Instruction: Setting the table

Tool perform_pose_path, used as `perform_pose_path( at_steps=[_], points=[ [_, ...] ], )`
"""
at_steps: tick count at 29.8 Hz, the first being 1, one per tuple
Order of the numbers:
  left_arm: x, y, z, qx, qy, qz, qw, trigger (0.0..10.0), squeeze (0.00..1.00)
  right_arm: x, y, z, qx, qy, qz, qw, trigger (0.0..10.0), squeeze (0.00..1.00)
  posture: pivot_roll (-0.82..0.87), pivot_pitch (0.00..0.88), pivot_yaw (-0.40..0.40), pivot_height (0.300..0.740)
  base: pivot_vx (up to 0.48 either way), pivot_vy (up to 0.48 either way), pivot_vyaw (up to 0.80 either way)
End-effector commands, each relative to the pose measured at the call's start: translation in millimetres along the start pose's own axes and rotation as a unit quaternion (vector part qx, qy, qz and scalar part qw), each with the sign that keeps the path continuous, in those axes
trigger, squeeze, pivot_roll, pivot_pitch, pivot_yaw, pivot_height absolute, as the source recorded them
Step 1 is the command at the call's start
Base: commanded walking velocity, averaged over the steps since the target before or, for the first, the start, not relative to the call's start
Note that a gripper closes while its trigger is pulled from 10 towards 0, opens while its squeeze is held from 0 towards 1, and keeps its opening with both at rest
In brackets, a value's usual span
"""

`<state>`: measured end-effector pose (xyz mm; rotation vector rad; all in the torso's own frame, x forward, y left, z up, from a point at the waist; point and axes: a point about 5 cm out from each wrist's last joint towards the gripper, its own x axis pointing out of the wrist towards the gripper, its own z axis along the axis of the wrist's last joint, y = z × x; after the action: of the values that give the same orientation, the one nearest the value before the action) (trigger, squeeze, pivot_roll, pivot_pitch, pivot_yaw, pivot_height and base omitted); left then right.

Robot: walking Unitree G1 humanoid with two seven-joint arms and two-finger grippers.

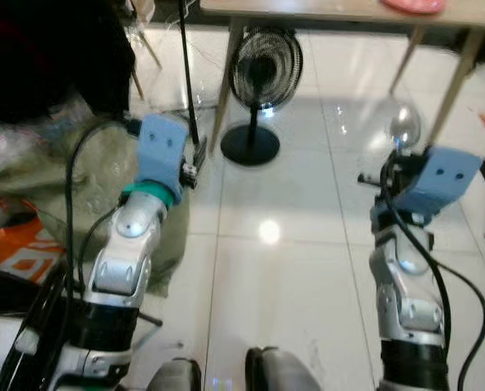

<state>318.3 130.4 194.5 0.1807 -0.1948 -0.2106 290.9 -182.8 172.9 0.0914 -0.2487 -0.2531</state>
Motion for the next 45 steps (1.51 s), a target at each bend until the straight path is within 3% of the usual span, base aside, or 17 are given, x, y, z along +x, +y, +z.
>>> perform_pose_path(
  at_steps=[1, 41, 45],
  points=[
    [-1.6, -1.6, -5.5, -0.006, 0.010, -0.001, 1.000, 10.0, 0.00, -0.3, -0.4, 0.4, -0.001, -0.002, 0.000, 1.000, 10.0, 0.00, 0.02, 0.025, 0.047, 0.740, -0.352, 0.000, 0.00],
    [-0.8, -4.2, -5.9, -0.010, 0.009, -0.004, 1.000, 10.0, 0.00, 0.2, -1.0, -1.6, -0.003, 0.003, 0.001, 1.000, 10.0, 0.00, 0.01, 0.020, 0.044, 0.740, -0.347, 0.000, 0.00],
    [-0.7, -7.3, -6.2, -0.020, 0.011, -0.011, 1.000, 10.0, 0.00, 0.7, -1.5, -2.6, 0.001, 0.009, 0.002, 1.000, 10.0, 0.00, 0.01, 0.016, 0.043, 0.740, 0.000, 0.000, -0.79]
  ],
)
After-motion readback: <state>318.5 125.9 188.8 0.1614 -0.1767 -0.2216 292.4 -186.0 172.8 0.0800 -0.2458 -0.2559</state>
